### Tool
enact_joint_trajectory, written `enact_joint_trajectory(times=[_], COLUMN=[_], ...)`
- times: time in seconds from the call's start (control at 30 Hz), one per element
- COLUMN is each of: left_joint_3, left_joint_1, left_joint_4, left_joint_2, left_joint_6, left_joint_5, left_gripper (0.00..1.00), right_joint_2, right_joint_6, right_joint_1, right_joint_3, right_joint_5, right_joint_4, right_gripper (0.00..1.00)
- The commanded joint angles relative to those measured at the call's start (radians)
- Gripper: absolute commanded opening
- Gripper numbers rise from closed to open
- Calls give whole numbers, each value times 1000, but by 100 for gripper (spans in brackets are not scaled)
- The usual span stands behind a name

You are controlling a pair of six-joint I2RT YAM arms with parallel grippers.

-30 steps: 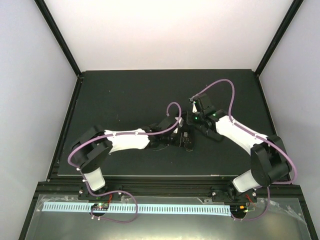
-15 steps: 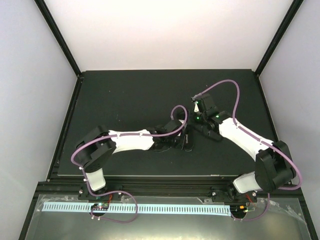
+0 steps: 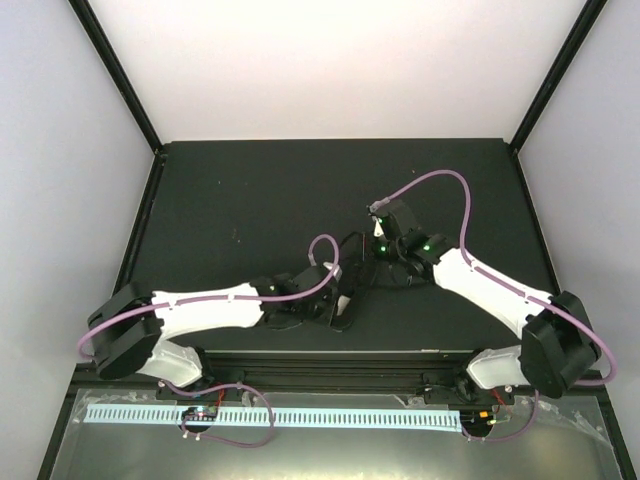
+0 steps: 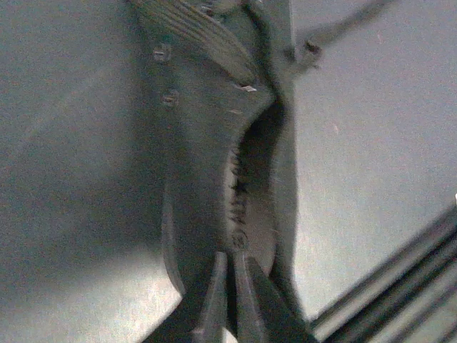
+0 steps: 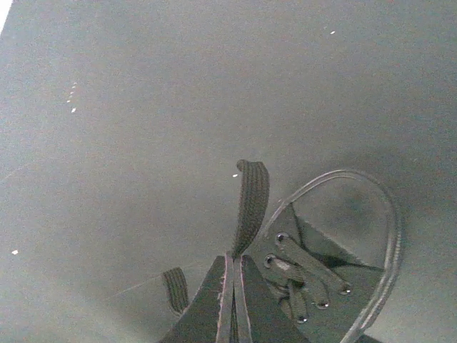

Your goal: Tie the shoes

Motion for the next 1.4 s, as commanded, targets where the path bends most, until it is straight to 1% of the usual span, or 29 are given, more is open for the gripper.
enact_joint_trajectory(times=[0.0, 0.07, 0.13, 0.17, 0.23, 0.33, 0.37, 0.43, 0.57, 0.7, 0.77, 0.83, 1.0, 1.2, 1.37], left_joint_3=[-87, -130, -153, -163, -174, -179, -178, -162, -84, -31, -20, -12, 23, 39, 58], left_joint_1=[-55, -74, -81, -82, -81, -75, -63, -31, 11, 85, 102, 113, 135, 164, 180], left_joint_4=[-27, -18, -28, -29, -28, 30, 69, 142, 205, 237, 274, 313, 368, 431, 445], left_joint_2=[-107, -148, -227, -268, -354, -446, -462, -459, -375, -278, -246, -221, -156, -86, -37], left_joint_6=[-66, -79, -66, -51, 1, 160, 230, 355, 548, 628, 661, 694, 699, 648, 617], left_joint_5=[83, 118, 114, 101, 31, -80, -82, -47, -39, -10, 0, 48, 135, 221, 237], left_gripper=[14, 30, 47, 54, 64, 71, 74, 77, 78, 77, 75, 72, 68, 67, 51], right_joint_2=[-68, -88, -109, -118, -137, -169, -177, -195, -217, -228, -229, -231, -229, -233, -240], right_joint_6=[85, 109, 132, 142, 158, 169, 171, 174, 180, 183, 183, 186, 188, 186, 186], right_joint_1=[40, 52, 57, 57, 57, 57, 56, 57, 57, 57, 57, 56, 57, 57, 57], right_joint_3=[-46, -72, -102, -115, -135, -137, -134, -124, -84, -53, -45, -41, -36, -35, -38], right_joint_5=[-6, -27, -62, -80, -109, -132, -136, -143, -119, -94, -97, -102, -105, -101, -97], right_joint_4=[42, 55, 74, 82, 92, 88, 85, 80, 46, 25, 22, 24, 17, 10, 7], right_gripper=[2, 2, 2, 2, 2, 2, 2, 2, 2, 2, 2, 2, 2, 2, 2])
